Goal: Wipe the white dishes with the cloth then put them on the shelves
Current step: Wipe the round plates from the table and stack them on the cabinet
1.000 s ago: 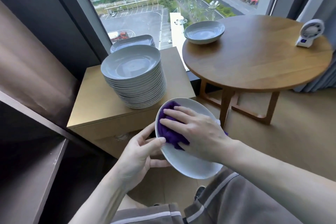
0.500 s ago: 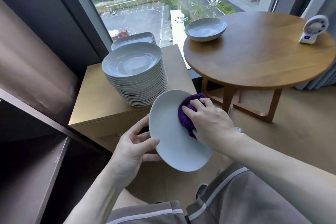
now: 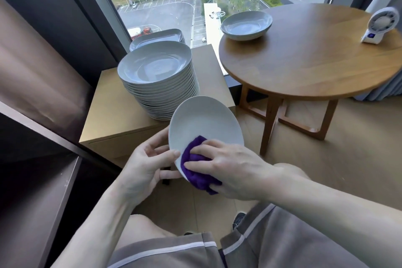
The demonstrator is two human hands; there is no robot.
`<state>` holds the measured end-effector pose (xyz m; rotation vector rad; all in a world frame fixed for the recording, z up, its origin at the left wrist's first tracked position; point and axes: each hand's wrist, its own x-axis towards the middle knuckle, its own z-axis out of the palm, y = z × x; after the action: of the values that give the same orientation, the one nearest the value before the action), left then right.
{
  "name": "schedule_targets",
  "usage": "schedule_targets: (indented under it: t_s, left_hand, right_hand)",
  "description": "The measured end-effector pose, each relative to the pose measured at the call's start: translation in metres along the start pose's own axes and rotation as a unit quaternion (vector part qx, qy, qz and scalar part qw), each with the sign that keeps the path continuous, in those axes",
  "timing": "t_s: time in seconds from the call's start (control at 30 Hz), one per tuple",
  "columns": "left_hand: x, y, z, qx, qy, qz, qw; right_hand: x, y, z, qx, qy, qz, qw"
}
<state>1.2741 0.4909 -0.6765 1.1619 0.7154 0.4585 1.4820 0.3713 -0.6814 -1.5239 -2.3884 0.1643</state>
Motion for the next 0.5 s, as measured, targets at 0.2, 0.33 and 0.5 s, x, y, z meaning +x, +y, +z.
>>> schedule_targets:
  t_s: [0.2, 0.33, 0.5]
  left_hand:
    - [-0.004, 0.003, 0.016, -0.025, -0.084, -0.028, 0.996]
    - [-0.006, 0.0, 0.022, -0.016, -0.101, -0.032, 0.994]
    - [-0.003, -0.002, 0.021, -0.022, -0.091, -0.029, 0.995]
  right_hand:
    - [0.004, 0.004, -0.009, -0.05, 0.166, -0.003, 0.985]
    - [0.003, 0.007, -0.01, -0.021, 0.2, 0.08, 0.976]
    - [0.003, 0.003, -0.01, 0.002, 0.184, 0.099, 0.978]
